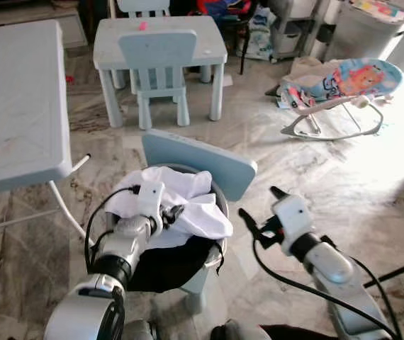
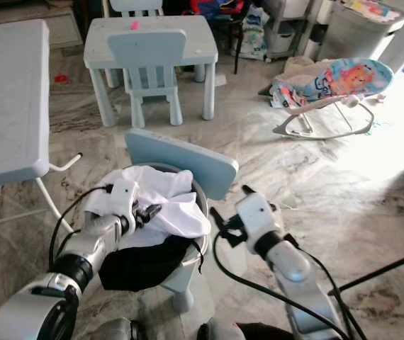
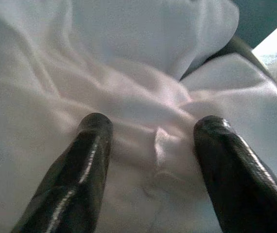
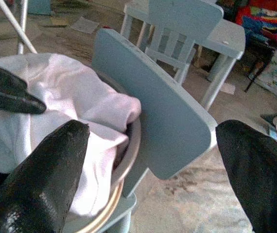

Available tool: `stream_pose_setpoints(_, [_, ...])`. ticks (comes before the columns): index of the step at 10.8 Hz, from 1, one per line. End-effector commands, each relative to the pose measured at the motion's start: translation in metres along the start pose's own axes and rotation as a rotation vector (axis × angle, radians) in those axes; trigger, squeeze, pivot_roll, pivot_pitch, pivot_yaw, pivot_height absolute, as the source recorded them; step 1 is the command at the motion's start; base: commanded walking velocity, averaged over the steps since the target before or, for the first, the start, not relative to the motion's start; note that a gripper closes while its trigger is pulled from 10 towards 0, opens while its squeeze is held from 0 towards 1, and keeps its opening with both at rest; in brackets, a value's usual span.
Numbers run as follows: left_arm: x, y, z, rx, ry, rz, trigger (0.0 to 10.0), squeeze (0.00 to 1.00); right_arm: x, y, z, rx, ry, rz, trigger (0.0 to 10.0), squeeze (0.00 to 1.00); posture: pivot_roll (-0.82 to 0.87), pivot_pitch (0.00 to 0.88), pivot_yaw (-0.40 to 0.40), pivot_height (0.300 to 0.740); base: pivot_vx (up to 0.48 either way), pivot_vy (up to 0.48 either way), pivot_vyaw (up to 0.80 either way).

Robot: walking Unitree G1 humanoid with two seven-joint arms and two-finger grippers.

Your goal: Hang hanger

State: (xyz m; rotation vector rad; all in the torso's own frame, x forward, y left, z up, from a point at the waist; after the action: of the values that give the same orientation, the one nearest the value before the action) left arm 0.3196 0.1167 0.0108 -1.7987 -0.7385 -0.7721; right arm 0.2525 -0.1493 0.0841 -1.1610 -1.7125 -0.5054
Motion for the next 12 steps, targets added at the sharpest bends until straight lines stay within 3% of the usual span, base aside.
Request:
stream_pose_setpoints(1, [-0.005,-0.001,0.002,0.027,0.001,0.026,10.0,0.00,0.001,0.003,0.001,0.017,-0.015,-0.013,10.0,0.00,-0.13,0.025,-0.039,0.740,0.000,0.000,0.00])
stream_pose_setpoints(2, [-0.011,0.000,-0.002,0.005,-0.034,0.060,10.0,0.09,0.002,0.006,0.000,0.023,-0.034,-0.019,10.0,0.00,-0.13,0.024,-0.037,0.740,0.000,0.000,0.00])
stream_pose_setpoints(3, [-0.010,0.000,0.000,0.031,-0.061,0.050,10.0,1.00,0.002,0.007,-0.001,0.025,-0.049,-0.023,10.0,0.00,-0.13,0.023,-0.032,0.740,0.000,0.000,0.00])
stream_pose_setpoints(6, [0.002,-0.006,0.000,0.076,-0.096,-0.026,10.0,1.00,-0.001,0.004,0.002,0.029,-0.070,-0.021,10.0,0.00,-0.13,0.032,-0.020,0.740,0.000,0.000,0.00])
stream_pose_setpoints(8, [-0.009,-0.013,-0.003,0.113,-0.128,-0.008,10.0,1.00,0.001,0.006,0.009,0.059,-0.095,-0.042,10.0,0.00,-0.12,0.032,-0.026,0.740,0.000,0.000,0.00])
stream_pose_setpoints(11, [-0.019,-0.014,-0.007,0.112,-0.129,0.042,10.0,1.00,0.001,0.011,0.004,0.058,-0.115,-0.047,10.0,0.00,-0.11,0.024,-0.031,0.740,0.000,0.000,0.00])
stream_pose_setpoints(12, [-0.019,-0.009,-0.002,0.118,-0.129,0.060,10.0,0.00,0.002,0.013,0.006,0.060,-0.116,-0.052,10.0,0.00,-0.12,0.017,-0.030,0.740,0.000,0.000,0.00])
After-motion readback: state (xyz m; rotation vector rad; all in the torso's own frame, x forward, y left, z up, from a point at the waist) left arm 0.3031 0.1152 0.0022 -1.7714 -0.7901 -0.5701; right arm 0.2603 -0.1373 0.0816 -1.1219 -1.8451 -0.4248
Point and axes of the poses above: a point about 5 cm out from each wrist's last joint towards the gripper, its own y axis pointing out of the wrist towards the gripper, its own x axis along the axis of the wrist's last joint, z = x × y, the point moved 1 cm from there along y, pointing out of the wrist towards the gripper, and after that the axes turned 12 degrees about -y, right-handed, at the moved point
